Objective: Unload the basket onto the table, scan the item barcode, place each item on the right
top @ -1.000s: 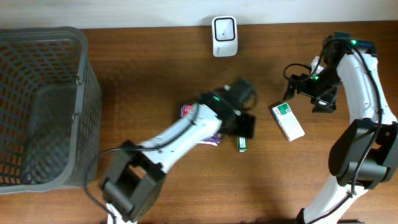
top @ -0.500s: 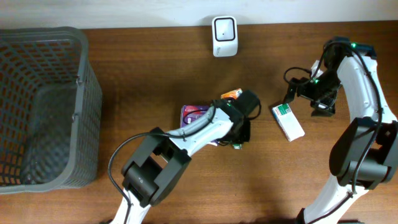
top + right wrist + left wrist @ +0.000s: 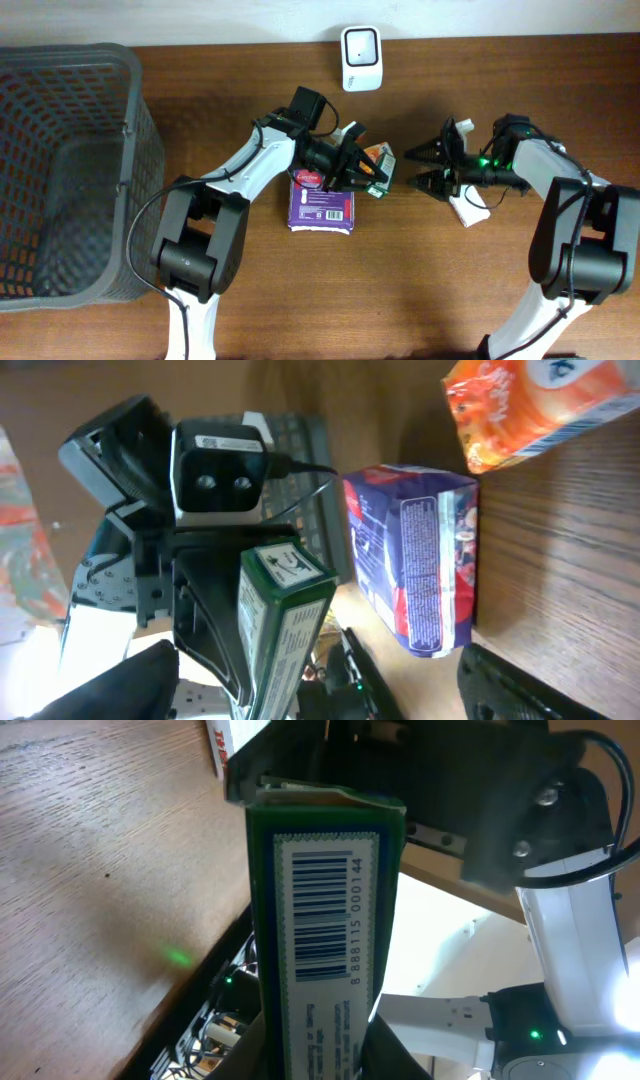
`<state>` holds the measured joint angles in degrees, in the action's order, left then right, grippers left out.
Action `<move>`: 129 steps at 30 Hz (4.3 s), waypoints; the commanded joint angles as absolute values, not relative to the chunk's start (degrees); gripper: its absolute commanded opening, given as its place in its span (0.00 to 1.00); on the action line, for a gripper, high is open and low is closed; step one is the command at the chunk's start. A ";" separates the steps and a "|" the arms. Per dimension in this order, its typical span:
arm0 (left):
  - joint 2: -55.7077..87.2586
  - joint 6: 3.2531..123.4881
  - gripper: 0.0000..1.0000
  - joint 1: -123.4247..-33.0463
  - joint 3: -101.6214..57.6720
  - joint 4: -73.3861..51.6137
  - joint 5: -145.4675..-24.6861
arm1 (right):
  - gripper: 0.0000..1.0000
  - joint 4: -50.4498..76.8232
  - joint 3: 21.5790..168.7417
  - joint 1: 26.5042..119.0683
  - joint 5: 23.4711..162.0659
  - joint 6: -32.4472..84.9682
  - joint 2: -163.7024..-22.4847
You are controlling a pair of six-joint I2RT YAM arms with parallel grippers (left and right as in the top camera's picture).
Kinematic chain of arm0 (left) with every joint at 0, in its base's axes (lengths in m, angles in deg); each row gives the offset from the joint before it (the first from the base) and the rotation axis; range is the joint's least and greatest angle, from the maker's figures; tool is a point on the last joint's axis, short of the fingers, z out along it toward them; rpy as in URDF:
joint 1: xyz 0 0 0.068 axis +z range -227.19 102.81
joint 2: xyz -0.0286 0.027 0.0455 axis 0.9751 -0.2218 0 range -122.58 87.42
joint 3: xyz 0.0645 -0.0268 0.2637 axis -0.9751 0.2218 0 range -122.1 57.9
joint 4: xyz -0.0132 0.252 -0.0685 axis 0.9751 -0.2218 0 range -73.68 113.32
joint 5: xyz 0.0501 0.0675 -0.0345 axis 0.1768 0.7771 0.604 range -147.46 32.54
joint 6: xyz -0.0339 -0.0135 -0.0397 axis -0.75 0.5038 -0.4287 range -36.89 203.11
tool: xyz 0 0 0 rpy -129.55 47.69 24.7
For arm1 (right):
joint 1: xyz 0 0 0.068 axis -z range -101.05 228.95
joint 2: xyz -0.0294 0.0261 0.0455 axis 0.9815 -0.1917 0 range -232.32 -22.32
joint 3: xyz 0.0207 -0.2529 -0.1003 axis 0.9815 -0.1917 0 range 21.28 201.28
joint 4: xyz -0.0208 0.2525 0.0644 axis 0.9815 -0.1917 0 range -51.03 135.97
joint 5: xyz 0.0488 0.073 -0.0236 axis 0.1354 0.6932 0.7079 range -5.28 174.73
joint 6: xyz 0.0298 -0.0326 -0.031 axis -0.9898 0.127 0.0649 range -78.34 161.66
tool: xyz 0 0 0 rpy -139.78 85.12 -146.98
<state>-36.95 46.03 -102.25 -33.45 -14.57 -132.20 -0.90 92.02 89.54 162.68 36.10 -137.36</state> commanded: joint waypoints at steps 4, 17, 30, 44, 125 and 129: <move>-37.54 46.62 0.20 -103.05 -34.08 -13.10 -133.95 | 0.69 9.11 91.52 84.08 162.07 17.69 -137.12; -37.54 46.42 0.37 -102.99 -34.08 -13.13 -132.62 | 0.38 15.38 91.52 81.61 159.09 9.61 -137.12; -37.50 50.68 0.56 -92.04 -34.11 -18.94 -111.74 | 0.20 0.61 104.79 81.54 119.49 12.58 -137.12; -36.17 53.72 0.51 -93.37 -35.35 -30.02 -83.00 | 0.51 -15.06 105.20 66.48 78.51 17.47 -137.12; -25.24 57.35 0.74 -96.45 -40.77 -39.25 -67.85 | 0.84 -11.02 131.89 125.95 80.17 9.89 -149.50; -24.39 58.53 0.73 -96.23 -59.33 -58.70 -53.56 | 0.99 -17.23 136.26 125.89 96.63 15.62 -144.40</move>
